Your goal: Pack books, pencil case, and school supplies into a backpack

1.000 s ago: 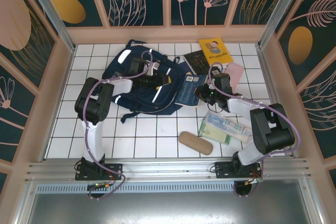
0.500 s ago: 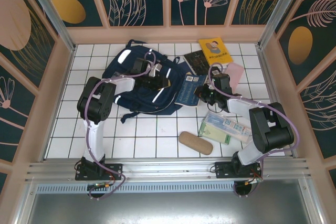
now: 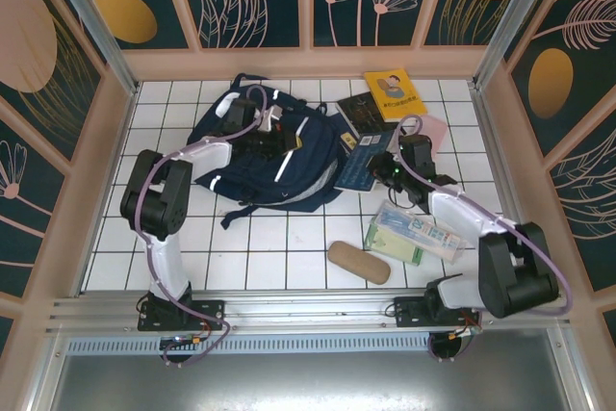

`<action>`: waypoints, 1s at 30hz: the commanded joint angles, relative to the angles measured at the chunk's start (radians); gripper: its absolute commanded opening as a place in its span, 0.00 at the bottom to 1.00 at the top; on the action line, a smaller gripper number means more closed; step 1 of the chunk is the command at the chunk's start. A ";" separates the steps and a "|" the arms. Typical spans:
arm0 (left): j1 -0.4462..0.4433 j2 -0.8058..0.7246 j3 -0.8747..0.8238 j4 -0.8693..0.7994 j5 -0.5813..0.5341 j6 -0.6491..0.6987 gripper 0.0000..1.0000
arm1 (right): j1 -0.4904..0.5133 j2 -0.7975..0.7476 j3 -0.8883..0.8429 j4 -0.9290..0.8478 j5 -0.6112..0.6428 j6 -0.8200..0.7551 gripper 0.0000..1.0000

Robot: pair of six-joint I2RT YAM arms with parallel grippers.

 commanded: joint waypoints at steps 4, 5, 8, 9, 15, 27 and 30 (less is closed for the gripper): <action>0.044 -0.167 0.041 0.067 0.112 -0.101 0.00 | 0.003 -0.152 0.004 -0.076 0.043 -0.050 0.00; 0.048 -0.183 0.058 0.040 0.108 -0.093 0.00 | 0.002 -0.159 0.008 -0.069 0.012 -0.055 0.00; 0.072 -0.235 0.090 -0.030 0.108 -0.084 0.00 | 0.016 -0.164 0.016 0.003 -0.115 -0.068 0.00; 0.081 -0.257 0.092 -0.030 0.113 -0.095 0.00 | 0.020 -0.158 0.029 0.009 -0.136 -0.053 0.00; 0.110 -0.309 0.153 -0.044 0.170 -0.139 0.00 | 0.084 -0.027 0.131 0.077 -0.205 0.002 0.00; 0.146 -0.473 0.030 0.061 0.223 -0.233 0.00 | 0.175 0.306 0.356 0.199 -0.353 0.140 0.00; 0.146 -0.506 0.000 0.063 0.222 -0.228 0.00 | 0.199 0.331 0.400 0.207 -0.344 0.187 0.00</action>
